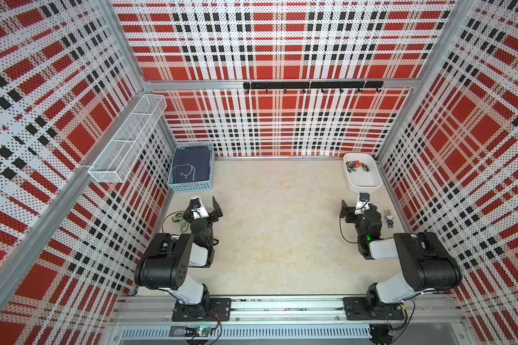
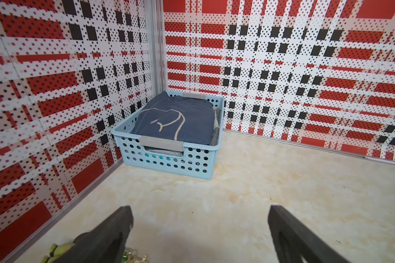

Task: Take the batteries out of the storage box
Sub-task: Move the storage box to the center of the board.

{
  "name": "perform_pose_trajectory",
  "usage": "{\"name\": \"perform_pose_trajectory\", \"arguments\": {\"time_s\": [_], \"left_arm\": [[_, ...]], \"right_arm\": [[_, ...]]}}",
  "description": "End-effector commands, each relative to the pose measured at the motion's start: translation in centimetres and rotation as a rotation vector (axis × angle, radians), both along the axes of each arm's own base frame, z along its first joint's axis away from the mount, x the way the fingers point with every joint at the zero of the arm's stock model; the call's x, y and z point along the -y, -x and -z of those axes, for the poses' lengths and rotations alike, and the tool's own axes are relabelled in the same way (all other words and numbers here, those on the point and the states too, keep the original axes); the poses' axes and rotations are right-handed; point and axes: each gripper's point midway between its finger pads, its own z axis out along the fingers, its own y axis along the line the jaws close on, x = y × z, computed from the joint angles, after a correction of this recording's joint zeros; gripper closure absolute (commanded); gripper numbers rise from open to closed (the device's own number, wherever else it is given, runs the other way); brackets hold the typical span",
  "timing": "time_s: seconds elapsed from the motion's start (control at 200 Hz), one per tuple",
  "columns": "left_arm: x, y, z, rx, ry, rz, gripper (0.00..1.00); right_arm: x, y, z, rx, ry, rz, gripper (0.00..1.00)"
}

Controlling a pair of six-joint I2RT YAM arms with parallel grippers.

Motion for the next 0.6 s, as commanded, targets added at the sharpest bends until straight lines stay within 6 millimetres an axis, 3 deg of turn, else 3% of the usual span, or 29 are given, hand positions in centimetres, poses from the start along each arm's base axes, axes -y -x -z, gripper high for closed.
{"name": "perform_pose_trajectory", "arguments": {"time_s": [0.0, 0.386, 0.461, 0.536, 0.561, 0.591], "left_arm": [[0.7, -0.3, -0.5, 0.010, -0.019, 0.028, 0.01], [0.7, -0.5, -0.6, 0.013, -0.010, 0.057, 0.01], [1.3, -0.2, -1.2, 0.022, -0.039, 0.037, 0.01], [1.0, 1.6, -3.8, 0.069, -0.070, -0.115, 0.01], [1.8, 1.9, -5.0, 0.070, -0.099, -0.130, 0.01], [4.4, 1.7, -6.9, 0.083, -0.119, -0.073, 0.01]], "right_arm": [[0.2, -0.4, -0.9, 0.032, -0.002, 0.004, 0.00], [0.2, -0.4, -1.0, 0.034, -0.005, 0.003, 0.00], [1.0, -0.8, -1.5, -0.002, -0.009, 0.055, 0.01], [0.7, -1.7, -3.4, -0.052, -0.003, 0.051, 0.06], [0.2, -2.0, -5.0, -0.040, -0.007, 0.048, 0.06], [-0.5, -2.3, -6.8, -0.023, -0.018, 0.032, 0.06]]}}
